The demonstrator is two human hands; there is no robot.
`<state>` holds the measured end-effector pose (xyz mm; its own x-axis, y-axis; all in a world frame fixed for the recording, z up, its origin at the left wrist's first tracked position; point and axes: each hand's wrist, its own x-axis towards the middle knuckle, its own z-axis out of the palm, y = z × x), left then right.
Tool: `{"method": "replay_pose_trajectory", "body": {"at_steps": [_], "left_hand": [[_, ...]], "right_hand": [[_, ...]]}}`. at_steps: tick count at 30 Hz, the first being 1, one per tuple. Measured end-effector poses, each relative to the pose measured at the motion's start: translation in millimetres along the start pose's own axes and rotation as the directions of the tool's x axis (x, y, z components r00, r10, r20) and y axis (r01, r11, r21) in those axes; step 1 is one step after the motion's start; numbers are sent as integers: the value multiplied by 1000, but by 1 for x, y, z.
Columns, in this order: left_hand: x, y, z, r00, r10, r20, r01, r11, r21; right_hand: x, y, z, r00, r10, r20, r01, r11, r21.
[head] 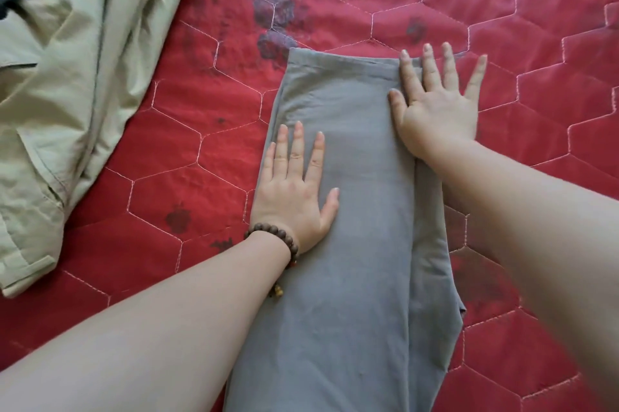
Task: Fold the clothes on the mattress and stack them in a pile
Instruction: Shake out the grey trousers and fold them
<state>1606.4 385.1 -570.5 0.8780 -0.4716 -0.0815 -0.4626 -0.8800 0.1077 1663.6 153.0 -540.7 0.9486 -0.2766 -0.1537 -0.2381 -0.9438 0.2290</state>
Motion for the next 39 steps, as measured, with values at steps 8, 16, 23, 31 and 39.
{"method": "replay_pose_trajectory", "body": {"at_steps": [8, 16, 23, 31, 39], "left_hand": [[1, 2, -4, 999, -18, 31, 19, 1000, -12], [1, 0, 1, 999, -11, -32, 10, 999, -43], [1, -1, 2, 1000, -12, -3, 12, 1000, -15], [2, -1, -2, 1000, -5, 18, 5, 1000, 5], [-2, -5, -8, 991, 91, 98, -97, 994, 49]], "right_hand": [[-34, -96, -31, 757, -644, -113, 572, 570, 590], [10, -96, -11, 800, -597, -61, 597, 781, 186], [9, -32, -12, 958, 29, -286, 31, 979, 203], [-100, -27, 23, 980, -164, -114, 187, 954, 232], [-160, -70, 22, 985, -81, -150, 129, 929, 346]]}}
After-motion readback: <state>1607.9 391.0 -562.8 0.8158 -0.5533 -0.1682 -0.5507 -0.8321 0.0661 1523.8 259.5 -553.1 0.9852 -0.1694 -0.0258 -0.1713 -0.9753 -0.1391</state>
